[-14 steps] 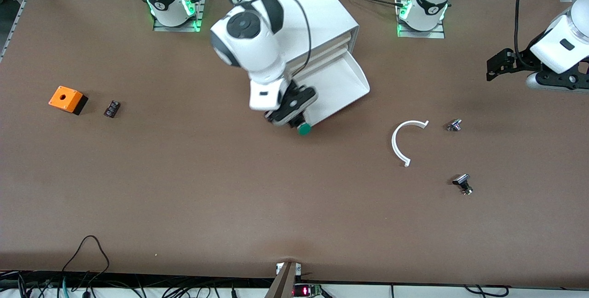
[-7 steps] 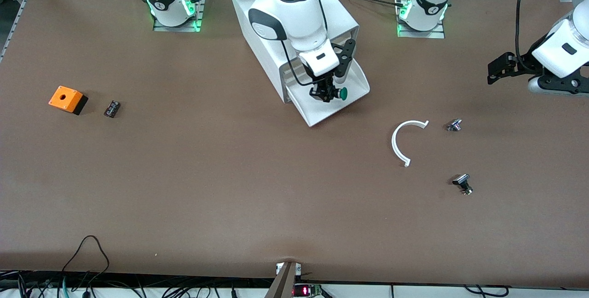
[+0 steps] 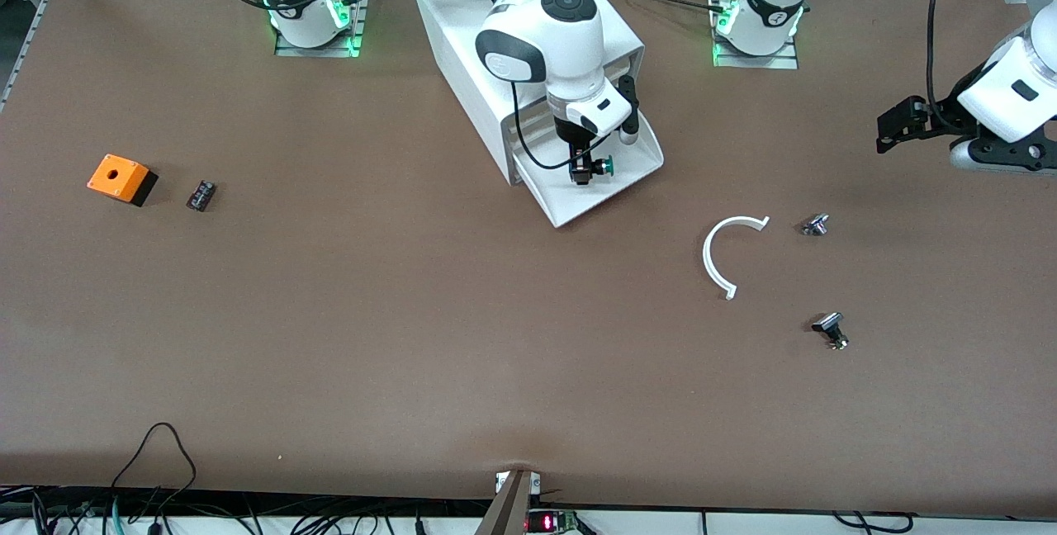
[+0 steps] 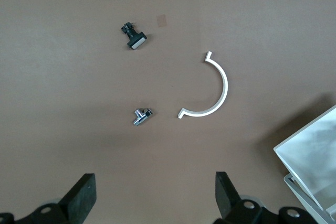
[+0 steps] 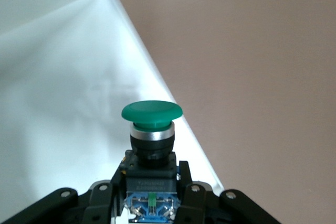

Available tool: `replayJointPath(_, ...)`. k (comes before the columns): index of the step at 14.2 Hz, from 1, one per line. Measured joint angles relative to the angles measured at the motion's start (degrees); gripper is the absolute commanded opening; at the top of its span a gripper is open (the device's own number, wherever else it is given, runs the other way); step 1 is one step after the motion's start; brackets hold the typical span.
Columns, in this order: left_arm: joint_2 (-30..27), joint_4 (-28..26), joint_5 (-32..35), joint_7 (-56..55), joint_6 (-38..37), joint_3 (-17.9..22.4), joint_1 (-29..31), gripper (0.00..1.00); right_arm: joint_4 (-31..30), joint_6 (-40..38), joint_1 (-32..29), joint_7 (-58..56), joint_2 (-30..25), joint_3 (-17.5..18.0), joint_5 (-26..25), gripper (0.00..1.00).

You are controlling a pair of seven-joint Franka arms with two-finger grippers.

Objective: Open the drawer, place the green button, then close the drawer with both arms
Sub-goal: 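Carry the green button with the right gripper over the open drawer, then lower the green button into the drawer with the right gripper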

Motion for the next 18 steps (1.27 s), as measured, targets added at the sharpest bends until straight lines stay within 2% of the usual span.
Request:
replayJointPath(10,0.03,0.01,0.00,-0.51,-0.07,0.03,0.01,1.00,2.14,-2.84,2.28,-3.80,3.63,-0.05,-3.58,0.22)
replayJointPath(16,0.15,0.07,0.11,-0.69,-0.47,0.07,0.00,1.00,3.14,-3.35,3.30,-4.27,4.11,-0.22,-3.63,0.22)
replayJointPath(18,1.12,0.19,1.96,-0.69,-1.15,-0.26,-0.21,1.00,3.20,-3.38,3.31,-4.27,4.12,-0.33,-3.63,0.22)
